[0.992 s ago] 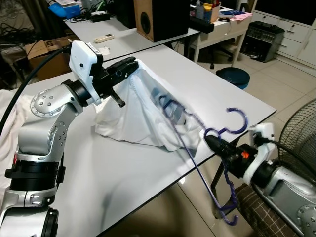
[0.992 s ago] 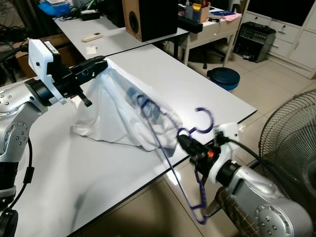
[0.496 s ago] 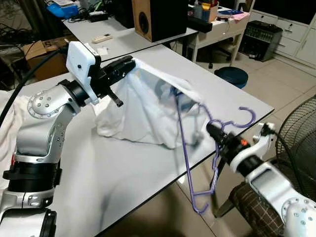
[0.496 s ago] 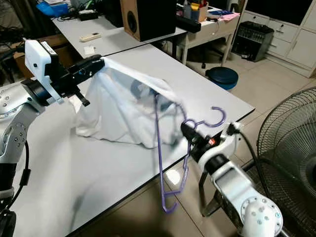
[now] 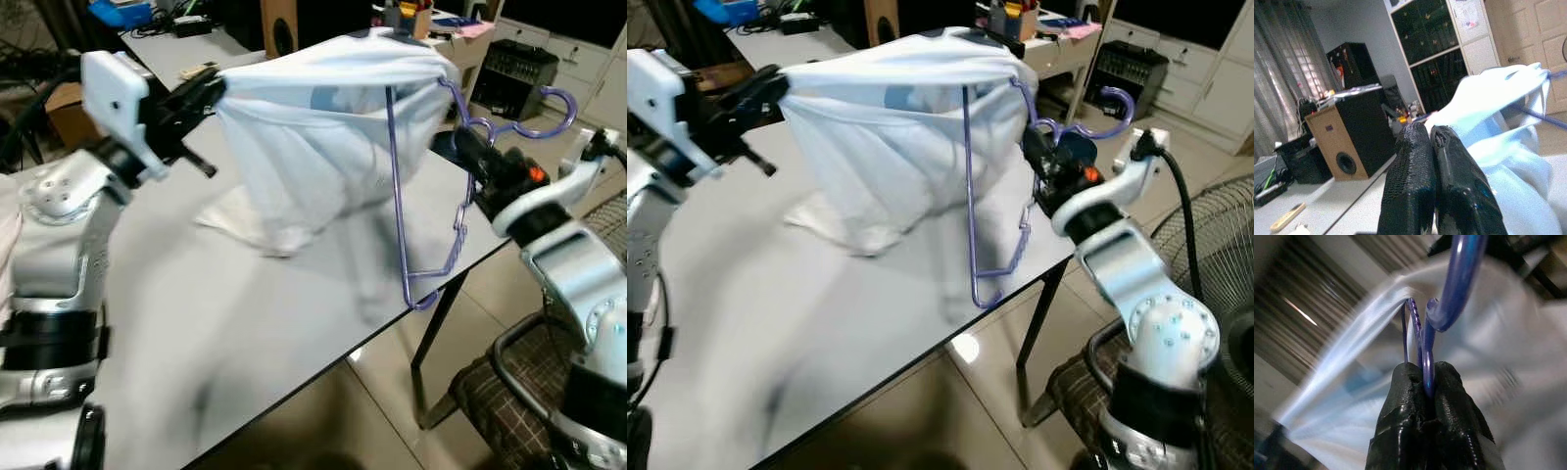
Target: Hang hanger
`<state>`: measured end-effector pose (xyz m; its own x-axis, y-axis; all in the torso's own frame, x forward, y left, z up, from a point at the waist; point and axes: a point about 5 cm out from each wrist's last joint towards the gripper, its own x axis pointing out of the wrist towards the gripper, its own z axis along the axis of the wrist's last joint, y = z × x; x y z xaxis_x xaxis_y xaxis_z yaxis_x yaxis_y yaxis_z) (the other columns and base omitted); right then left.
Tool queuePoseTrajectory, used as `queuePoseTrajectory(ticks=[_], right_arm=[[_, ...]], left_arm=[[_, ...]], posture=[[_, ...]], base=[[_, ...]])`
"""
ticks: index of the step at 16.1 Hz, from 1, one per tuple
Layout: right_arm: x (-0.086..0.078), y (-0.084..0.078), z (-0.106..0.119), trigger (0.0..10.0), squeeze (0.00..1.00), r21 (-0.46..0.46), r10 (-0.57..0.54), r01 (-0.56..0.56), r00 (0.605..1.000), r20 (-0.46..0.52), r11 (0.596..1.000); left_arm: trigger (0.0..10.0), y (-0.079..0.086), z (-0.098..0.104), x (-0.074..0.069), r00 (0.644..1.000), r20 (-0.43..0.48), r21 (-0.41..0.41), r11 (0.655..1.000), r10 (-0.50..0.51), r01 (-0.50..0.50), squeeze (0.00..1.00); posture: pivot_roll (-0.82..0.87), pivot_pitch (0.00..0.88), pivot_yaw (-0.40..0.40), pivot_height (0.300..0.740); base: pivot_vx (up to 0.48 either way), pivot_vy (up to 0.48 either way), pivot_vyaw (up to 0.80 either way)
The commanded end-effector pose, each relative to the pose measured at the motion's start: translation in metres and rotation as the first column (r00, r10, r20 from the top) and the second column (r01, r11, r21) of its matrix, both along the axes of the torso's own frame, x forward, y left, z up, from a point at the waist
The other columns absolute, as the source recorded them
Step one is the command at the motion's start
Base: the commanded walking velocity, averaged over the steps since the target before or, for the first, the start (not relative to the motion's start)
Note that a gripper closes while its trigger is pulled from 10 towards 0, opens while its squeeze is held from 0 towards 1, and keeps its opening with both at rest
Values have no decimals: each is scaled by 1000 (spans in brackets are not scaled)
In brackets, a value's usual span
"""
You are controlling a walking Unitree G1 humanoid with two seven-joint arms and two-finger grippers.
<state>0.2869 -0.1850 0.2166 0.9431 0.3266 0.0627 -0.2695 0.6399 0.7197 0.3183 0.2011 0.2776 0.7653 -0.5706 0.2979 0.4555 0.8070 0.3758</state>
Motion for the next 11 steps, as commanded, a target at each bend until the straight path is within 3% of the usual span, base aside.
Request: queuePoseTrajectory(ticks=[1,2,3,6,7,9,10,11], right_arm=[[-12,4,-49,10000,0,-173,8,-50,972,-235,984],[-22,6,-65,10000,0,-212,12,-80,952,-306,974],[-23,6,-67,10000,0,-207,9,-78,949,-316,975],[-29,7,-60,10000,0,-166,7,-55,961,-275,985],[-30,6,-61,10000,0,-189,-1,-52,963,-271,981],[-27,7,-52,10000,0,-182,-43,9,982,-184,983],[-24,4,-46,10000,0,-154,-83,60,986,-145,986],[-15,-5,-35,10000,0,68,-186,196,974,-130,978]], left_arm=[[0,-6,-12,-6,998,-47,22,999,-35,36,0],[0,-10,-17,-9,996,-63,31,998,-56,58,0],[0,-11,-19,-9,996,-67,34,997,-60,62,0],[0,-17,-21,-7,994,-78,52,996,-75,79,0],[0,-19,-20,-6,993,-79,54,995,-82,87,0],[0,-22,-20,-7,992,-84,56,993,-95,100,0],[0,-23,-20,-8,991,-86,59,992,-105,110,0],[0,-28,-19,-10,987,-84,56,988,-138,143,0]], posture=[[6,0,25,740],[6,0,25,740],[2,0,28,740],[-9,0,45,740],[-14,0,55,740],[-14,0,55,740],[-12,0,58,740],[-12,0,58,740]], base=[[0,0,0],[0,0,0],[0,0,0],[0,0,0],[0,0,0],[0,0,0],[0,0,0],[0,0,0]])
